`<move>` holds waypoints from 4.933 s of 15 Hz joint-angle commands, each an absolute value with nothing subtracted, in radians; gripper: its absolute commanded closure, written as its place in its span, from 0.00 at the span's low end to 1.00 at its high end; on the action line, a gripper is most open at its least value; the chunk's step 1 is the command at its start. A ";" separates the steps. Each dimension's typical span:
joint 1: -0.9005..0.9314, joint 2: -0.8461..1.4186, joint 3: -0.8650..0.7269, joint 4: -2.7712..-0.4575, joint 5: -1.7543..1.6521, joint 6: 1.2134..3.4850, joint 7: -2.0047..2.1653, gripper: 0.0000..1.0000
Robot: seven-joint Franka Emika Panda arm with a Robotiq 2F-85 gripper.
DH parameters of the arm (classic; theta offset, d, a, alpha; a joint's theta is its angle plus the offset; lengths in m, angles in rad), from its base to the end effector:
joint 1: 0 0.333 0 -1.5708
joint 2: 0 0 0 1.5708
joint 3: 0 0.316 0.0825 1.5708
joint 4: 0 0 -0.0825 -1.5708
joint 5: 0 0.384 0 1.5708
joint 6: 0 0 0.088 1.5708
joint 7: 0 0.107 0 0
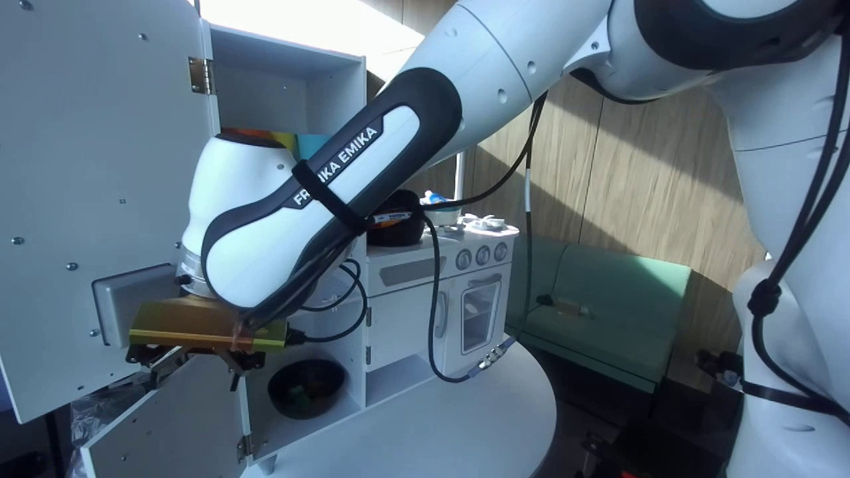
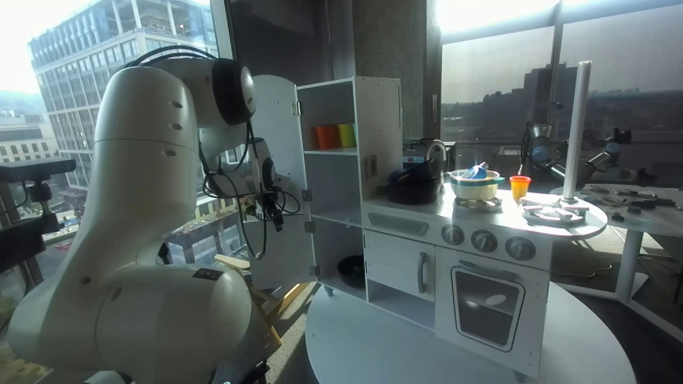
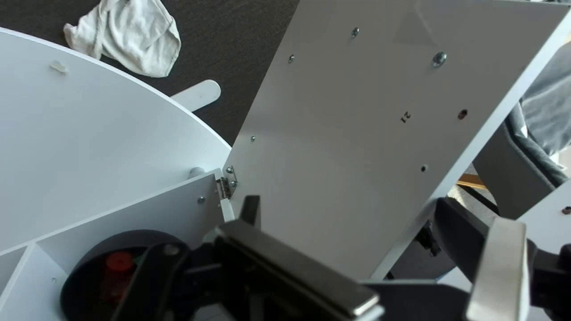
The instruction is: Close the bottom cabinet door to the far right, close the cabinet door directly under the sink, close the bottom refrigerator door, close the top refrigerator door
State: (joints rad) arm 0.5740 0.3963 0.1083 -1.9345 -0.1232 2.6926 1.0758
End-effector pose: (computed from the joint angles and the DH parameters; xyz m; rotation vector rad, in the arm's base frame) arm 0.5076 0.4113 0.3204 -2.8242 0.4389 -0.3737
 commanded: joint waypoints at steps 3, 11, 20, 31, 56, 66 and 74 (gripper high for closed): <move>0.550 0.292 0.121 -1.952 -0.162 2.441 1.060 0.00; 0.492 0.288 0.226 -1.928 -0.116 2.489 0.990 0.00; 0.497 0.454 0.316 -1.934 0.085 2.607 0.785 0.00; 0.510 0.282 0.268 -1.972 0.018 2.206 0.797 0.00; 0.501 0.421 0.284 -1.894 -0.158 2.773 0.760 0.00; 0.550 0.326 0.216 -2.010 -0.096 2.542 0.735 0.00; 0.556 0.285 0.052 -2.118 -0.504 2.573 1.062 0.00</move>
State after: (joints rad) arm 0.5483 0.3193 0.1211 -2.0680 -0.3579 2.5086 0.9101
